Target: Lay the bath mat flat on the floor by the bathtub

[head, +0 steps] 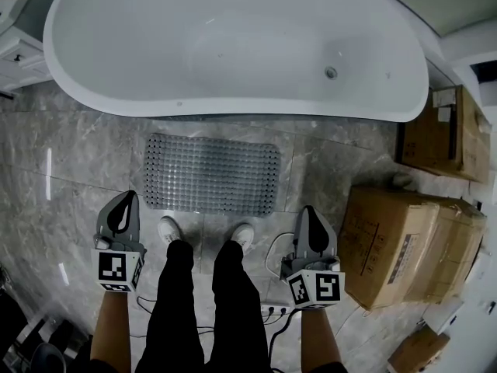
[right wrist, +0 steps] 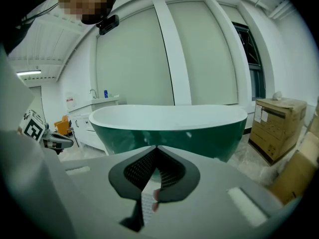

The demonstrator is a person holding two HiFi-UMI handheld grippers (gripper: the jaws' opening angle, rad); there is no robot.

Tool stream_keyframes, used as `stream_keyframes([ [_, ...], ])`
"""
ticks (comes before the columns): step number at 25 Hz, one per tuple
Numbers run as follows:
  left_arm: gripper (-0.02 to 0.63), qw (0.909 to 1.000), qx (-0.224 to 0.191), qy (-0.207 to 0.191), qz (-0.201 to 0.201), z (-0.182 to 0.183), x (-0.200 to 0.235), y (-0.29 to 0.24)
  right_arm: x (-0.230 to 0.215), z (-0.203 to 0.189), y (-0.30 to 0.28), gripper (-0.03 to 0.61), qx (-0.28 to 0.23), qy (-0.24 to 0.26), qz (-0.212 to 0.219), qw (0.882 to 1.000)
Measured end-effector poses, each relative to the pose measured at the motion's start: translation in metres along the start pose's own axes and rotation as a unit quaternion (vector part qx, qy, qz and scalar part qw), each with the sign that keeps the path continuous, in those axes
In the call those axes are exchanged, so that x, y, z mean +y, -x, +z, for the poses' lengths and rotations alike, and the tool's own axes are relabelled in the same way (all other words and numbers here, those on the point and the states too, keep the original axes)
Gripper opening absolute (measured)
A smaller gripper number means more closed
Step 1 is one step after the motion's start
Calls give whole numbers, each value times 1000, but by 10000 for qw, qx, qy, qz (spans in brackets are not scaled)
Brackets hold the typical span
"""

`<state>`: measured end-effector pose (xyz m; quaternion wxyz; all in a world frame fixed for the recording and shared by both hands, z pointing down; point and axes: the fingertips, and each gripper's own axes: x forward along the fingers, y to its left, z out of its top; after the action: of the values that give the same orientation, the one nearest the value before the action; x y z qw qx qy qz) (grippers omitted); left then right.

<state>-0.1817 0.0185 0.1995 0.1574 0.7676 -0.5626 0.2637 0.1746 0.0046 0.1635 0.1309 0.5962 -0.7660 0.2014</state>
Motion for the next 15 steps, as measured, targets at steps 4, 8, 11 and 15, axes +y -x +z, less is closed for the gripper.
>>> stream_keyframes([
  [4,2,10000,-43,21,19,11,1,7,3,10,5,26,-59,-52,3,10000],
  [8,2,10000,70,15,-16,9,-2,13,6,12,5,26,-55,-97,23,9999],
  [11,2,10000,88,6,-16,10,-4,16,6,13,7,26,-51,-150,-21,9999],
  [15,2,9998,-52,105,185,23,-3,23,4,23,15,26,-85,31,-87,9999],
])
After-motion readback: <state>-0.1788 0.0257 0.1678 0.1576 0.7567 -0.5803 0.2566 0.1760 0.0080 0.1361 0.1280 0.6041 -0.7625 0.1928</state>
